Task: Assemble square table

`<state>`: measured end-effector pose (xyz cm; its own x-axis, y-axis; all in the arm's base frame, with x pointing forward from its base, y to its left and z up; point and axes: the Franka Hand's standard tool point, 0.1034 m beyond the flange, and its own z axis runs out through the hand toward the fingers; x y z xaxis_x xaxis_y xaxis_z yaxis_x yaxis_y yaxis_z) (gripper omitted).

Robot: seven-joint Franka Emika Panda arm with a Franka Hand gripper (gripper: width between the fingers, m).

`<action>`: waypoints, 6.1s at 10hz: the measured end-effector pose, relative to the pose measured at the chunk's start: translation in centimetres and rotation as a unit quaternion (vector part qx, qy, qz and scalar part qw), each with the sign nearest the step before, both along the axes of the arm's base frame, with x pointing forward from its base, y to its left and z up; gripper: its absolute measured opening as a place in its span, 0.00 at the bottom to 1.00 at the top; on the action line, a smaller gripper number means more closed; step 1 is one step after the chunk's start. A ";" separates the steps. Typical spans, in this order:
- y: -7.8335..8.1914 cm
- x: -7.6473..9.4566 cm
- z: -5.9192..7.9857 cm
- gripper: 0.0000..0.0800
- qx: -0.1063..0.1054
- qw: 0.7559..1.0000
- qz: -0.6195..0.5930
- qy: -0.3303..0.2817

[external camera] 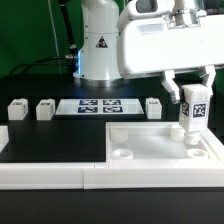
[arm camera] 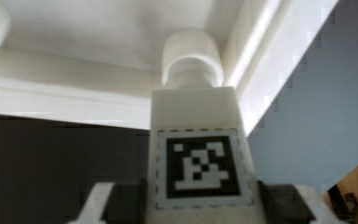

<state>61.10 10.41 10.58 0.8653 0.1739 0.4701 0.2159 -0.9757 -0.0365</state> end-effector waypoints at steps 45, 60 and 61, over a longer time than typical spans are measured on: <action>0.8 0.0 -0.3 0.37 0.006 1.000 -0.006 0.018; 0.6 0.3 -2.6 0.37 0.006 1.000 -0.007 0.022; 0.8 0.5 -2.6 0.37 0.007 1.000 -0.008 0.013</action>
Offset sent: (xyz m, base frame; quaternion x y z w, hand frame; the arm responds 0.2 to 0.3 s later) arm 0.0096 0.0046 -0.0186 -0.0158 0.0124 0.0028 0.9998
